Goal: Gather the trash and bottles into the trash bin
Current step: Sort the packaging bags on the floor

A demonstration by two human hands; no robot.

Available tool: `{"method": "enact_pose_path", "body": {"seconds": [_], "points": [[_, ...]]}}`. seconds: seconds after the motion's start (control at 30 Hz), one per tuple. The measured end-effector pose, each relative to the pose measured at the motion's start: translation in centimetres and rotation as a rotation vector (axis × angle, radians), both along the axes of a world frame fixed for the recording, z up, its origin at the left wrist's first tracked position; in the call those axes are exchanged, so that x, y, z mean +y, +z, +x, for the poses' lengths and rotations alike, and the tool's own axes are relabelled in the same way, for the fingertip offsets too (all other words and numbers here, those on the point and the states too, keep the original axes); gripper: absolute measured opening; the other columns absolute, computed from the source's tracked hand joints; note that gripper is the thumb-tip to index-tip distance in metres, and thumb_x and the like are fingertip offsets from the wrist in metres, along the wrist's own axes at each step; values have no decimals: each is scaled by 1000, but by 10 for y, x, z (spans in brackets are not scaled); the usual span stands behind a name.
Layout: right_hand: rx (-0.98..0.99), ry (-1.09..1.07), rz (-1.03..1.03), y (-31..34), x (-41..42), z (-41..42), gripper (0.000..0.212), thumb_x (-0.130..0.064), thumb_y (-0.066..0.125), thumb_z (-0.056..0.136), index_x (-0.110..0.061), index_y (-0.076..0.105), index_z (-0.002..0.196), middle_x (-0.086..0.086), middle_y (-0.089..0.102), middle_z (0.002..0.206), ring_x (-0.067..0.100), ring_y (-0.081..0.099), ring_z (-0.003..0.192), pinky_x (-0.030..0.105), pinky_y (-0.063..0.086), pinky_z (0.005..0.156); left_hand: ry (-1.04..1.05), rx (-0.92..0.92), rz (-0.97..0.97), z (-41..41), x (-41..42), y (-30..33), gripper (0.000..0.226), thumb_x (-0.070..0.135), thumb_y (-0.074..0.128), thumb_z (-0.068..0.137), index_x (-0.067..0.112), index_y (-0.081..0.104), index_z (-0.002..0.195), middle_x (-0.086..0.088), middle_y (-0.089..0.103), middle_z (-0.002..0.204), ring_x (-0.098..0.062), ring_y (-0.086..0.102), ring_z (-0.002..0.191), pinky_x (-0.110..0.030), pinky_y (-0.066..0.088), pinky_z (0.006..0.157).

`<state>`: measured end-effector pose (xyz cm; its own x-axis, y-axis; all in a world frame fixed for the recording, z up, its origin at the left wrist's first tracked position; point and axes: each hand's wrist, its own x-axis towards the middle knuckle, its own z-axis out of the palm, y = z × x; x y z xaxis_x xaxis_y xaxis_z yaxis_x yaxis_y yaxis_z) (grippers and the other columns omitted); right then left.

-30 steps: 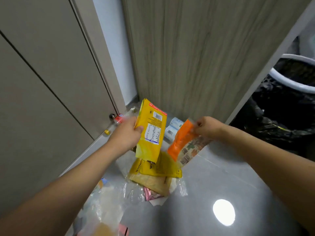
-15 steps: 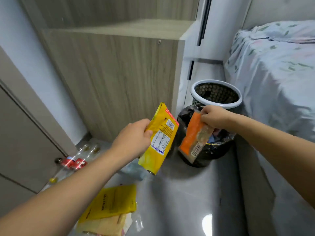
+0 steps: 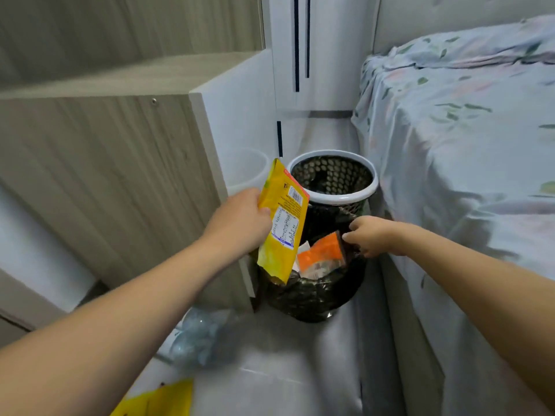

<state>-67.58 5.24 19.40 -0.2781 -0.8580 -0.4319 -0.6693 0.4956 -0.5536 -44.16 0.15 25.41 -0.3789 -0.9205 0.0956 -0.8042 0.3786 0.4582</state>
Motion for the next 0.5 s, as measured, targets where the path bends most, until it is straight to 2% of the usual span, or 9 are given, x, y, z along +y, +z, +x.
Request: {"method": "enact_pose_path", "body": {"seconds": [0.07, 0.13, 0.2, 0.27, 0.33, 0.4, 0.5], "points": [[209, 84, -39, -1, -8, -7, 27, -27, 50, 95, -10, 59, 115, 9, 62, 116, 25, 58, 97, 33, 47, 79, 11, -38, 51, -22, -17, -5, 6, 16, 50, 88, 12, 53, 88, -1, 55, 78, -27, 57, 79, -29, 40, 55], [274, 125, -80, -2, -15, -11, 27, -28, 49, 94, -15, 57, 116, 6, 62, 112, 21, 55, 92, 30, 44, 75, 27, -76, 142, -44, -31, -11, 7, 10, 49, 82, 11, 54, 87, -4, 55, 75, -29, 60, 76, -33, 51, 60], [307, 157, -83, -3, -16, -11, 29, -28, 48, 94, -16, 54, 120, 6, 60, 115, 22, 57, 98, 31, 47, 78, 34, -128, 222, -67, -44, -22, 11, 8, 48, 81, 9, 57, 88, -9, 58, 77, -34, 64, 75, -38, 57, 62], [362, 191, -65, -5, -15, -9, 37, -28, 48, 94, -15, 50, 128, 7, 56, 124, 24, 56, 108, 34, 49, 87, 41, -181, 331, -87, -56, -38, 15, 9, 50, 85, 5, 60, 96, -16, 61, 88, -37, 66, 78, -40, 60, 60], [403, 241, -73, -10, -15, -6, 39, -28, 49, 93, -14, 49, 128, 8, 55, 124, 26, 56, 109, 36, 49, 87, 18, -245, 386, -102, -67, -57, 17, 14, 54, 88, 3, 61, 100, -18, 62, 99, -35, 66, 85, -38, 59, 63], [430, 288, -82, -17, -17, -3, 33, -24, 48, 90, -14, 50, 122, 8, 56, 120, 26, 56, 105, 34, 47, 78, -24, -292, 325, -112, -77, -73, 24, 25, 55, 91, 5, 63, 102, -14, 64, 107, -30, 63, 91, -33, 52, 70], [452, 333, -68, -20, -19, -2, 23, -21, 47, 92, -15, 53, 113, 7, 58, 115, 25, 56, 102, 32, 42, 74, -23, -234, 293, -121, -84, -87, 38, 39, 50, 94, 6, 61, 110, -11, 62, 111, -27, 59, 97, -31, 44, 76]]}}
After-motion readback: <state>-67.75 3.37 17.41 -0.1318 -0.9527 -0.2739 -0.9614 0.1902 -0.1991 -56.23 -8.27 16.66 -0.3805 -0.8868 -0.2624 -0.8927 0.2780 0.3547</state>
